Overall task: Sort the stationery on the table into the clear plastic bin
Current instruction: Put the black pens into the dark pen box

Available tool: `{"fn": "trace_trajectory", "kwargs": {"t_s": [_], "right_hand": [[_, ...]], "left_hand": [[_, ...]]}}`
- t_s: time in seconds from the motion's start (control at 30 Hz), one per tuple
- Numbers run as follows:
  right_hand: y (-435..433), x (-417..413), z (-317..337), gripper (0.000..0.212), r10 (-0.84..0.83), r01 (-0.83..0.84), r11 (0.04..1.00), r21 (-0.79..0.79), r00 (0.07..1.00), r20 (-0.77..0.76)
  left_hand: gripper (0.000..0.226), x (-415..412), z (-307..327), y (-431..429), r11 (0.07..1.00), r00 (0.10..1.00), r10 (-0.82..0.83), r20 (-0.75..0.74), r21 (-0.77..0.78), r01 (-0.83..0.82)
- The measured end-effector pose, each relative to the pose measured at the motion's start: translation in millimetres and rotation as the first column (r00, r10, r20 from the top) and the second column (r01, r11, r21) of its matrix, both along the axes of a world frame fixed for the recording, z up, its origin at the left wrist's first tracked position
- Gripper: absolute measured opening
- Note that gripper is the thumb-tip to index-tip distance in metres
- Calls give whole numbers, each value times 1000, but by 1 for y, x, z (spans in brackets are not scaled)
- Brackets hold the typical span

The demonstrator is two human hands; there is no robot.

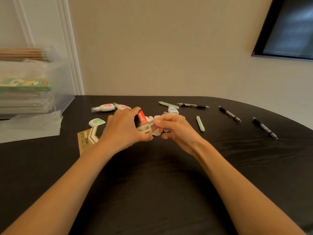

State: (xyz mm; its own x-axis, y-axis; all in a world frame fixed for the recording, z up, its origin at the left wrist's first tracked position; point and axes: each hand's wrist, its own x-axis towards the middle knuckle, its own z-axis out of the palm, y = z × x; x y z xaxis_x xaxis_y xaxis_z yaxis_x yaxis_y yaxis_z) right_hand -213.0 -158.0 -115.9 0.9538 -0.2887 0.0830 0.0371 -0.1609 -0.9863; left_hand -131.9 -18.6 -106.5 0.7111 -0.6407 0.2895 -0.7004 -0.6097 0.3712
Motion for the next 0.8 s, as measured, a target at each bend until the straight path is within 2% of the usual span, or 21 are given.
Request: {"fn": "trace_trajectory", "kwargs": {"t_s": [0.13,0.27,0.4,0.47,0.57,0.67,0.73,0.8], "right_hand": [[2,1,-1,14,21,-26,994,-107,999,-45],[0,-3,-1,25,119,-129,982,-141,990,-82],[-1,-2,-1,35,112,-132,972,-194,987,-112],[-4,-2,0,24,92,-122,969,-216,985,-145],[-15,0,2,15,90,-116,978,-175,984,-151],[-33,2,6,18,91,-93,995,-20,994,-68],[-50,1,8,24,47,-47,997,60,999,-1],[-71,1,8,20,-47,43,996,83,998,43]], "left_hand": [[92,-1,0,-1,1000,1000,-17,12,-1,17],[92,-3,1,-2,999,999,-45,21,3,45],[93,-4,1,-2,998,997,-70,27,5,70],[94,-5,1,-5,996,996,-84,19,25,83],[96,-5,5,-12,994,995,-97,15,50,96],[96,-1,16,-31,996,996,-81,42,42,79],[94,2,23,-48,997,996,-57,68,54,54],[88,6,26,-68,998,997,-38,74,51,34]]}}
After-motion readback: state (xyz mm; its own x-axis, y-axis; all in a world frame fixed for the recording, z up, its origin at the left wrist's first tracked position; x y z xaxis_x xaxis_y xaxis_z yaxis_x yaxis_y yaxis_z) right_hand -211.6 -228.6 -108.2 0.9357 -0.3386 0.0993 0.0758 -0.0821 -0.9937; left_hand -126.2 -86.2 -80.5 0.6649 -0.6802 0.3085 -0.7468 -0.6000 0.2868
